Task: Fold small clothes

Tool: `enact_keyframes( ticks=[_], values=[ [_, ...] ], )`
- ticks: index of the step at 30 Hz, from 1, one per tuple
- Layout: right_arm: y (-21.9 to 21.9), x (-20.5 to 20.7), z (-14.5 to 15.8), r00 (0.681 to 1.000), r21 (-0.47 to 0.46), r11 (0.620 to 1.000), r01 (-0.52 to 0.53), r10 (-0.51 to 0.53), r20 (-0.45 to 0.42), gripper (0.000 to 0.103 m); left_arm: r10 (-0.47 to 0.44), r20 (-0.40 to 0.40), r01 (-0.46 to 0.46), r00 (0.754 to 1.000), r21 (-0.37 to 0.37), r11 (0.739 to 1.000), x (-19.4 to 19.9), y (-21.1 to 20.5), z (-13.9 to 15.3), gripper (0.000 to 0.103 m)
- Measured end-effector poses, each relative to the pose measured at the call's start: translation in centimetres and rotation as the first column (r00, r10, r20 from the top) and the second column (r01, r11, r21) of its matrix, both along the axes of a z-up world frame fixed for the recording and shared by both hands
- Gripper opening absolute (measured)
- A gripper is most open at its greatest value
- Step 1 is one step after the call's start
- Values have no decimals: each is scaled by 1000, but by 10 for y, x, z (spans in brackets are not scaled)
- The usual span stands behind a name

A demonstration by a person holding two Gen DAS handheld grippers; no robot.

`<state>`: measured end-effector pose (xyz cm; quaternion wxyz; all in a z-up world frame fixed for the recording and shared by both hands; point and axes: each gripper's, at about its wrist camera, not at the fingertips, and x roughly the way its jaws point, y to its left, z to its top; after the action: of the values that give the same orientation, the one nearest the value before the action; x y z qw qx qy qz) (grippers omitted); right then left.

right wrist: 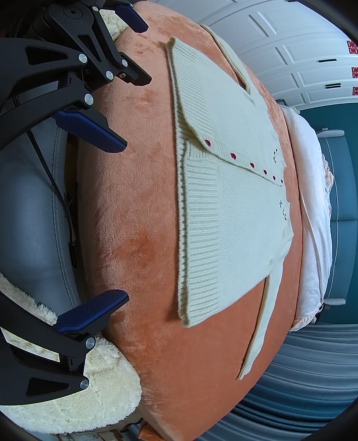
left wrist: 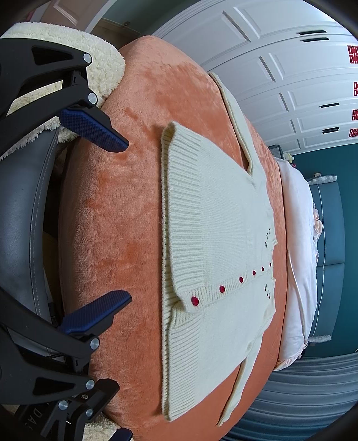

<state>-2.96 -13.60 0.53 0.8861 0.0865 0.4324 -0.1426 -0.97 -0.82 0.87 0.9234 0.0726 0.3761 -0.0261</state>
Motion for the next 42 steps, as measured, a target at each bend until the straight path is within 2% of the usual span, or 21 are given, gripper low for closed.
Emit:
enact_keyframes(
  ticks=[15,20,24,28,33,37,40,42],
  values=[
    [3,0,-3,1000,12,1000,-10,10,-10,98,14,-21,-15,1000,-16,1000,4,5,-2,98],
    [-6,8,2,1000,55,998,-12,12,1,98,10,-3,-10,1000,-12,1000,14,5,9,98],
    [-32,21,13,999,91,996,-1,-2,33,98,20,28,-20,999,-13,1000,35,6,28,98],
    [-89,47,30,993,123,991,45,-57,101,98,31,73,-30,997,-13,999,69,4,51,98],
    [-215,94,40,957,232,953,197,-238,165,98,77,78,-76,994,-9,997,123,-1,67,98],
    [-320,126,28,894,357,879,317,-402,196,98,131,67,-129,989,-29,991,161,3,69,98],
    [-385,147,9,838,417,812,409,-515,181,98,171,46,-169,984,-41,985,183,8,64,98],
    [-418,156,-4,804,455,767,452,-571,165,94,195,25,-194,981,-46,980,196,12,57,98]
  ],
)
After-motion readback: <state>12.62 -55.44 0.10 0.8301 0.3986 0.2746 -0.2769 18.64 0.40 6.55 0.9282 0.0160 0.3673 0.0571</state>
